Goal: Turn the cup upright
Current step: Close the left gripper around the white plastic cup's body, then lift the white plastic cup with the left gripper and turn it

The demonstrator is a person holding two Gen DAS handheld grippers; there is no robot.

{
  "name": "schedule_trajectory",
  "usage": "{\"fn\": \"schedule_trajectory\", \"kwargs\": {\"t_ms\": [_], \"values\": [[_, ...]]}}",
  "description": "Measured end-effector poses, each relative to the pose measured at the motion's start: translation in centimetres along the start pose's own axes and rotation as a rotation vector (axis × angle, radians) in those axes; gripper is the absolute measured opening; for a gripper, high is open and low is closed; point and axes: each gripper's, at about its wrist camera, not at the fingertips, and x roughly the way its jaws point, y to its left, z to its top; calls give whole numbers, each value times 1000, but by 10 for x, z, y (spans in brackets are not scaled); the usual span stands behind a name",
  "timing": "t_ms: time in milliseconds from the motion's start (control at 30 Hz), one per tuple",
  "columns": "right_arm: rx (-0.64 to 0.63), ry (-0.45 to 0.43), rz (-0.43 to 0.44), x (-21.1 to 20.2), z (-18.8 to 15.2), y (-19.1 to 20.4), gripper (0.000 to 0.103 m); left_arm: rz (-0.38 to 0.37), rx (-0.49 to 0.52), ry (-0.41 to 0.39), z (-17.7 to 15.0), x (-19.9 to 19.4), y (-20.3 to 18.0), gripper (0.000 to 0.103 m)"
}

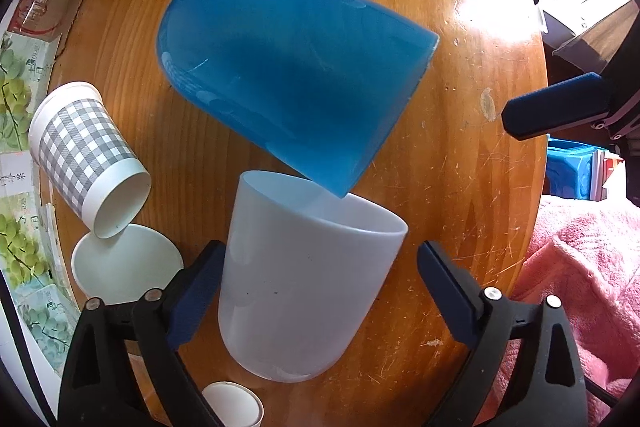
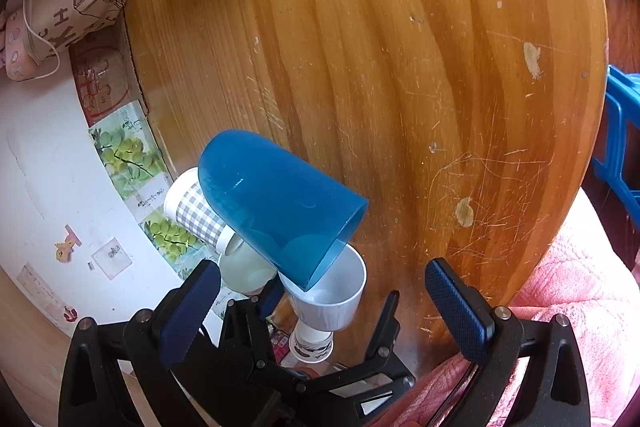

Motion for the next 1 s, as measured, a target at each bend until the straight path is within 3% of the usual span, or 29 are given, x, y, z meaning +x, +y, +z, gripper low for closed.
{"fn": "schedule_trajectory", "kwargs": {"t_ms": [200, 467, 867, 1000], "values": [[0, -6, 0, -2, 0, -1, 102, -10, -20, -3, 8, 4, 7, 83], [-38, -22, -15, -7, 0, 5, 102, -32, -52, -27, 5, -4, 20, 81], [-138, -51, -50, -20, -14, 9, 102, 13, -188, -131, -20, -27, 42, 79], [-170, -54, -69, -21, -20, 8, 102, -32, -255, -116, -27, -32, 45, 75]]}}
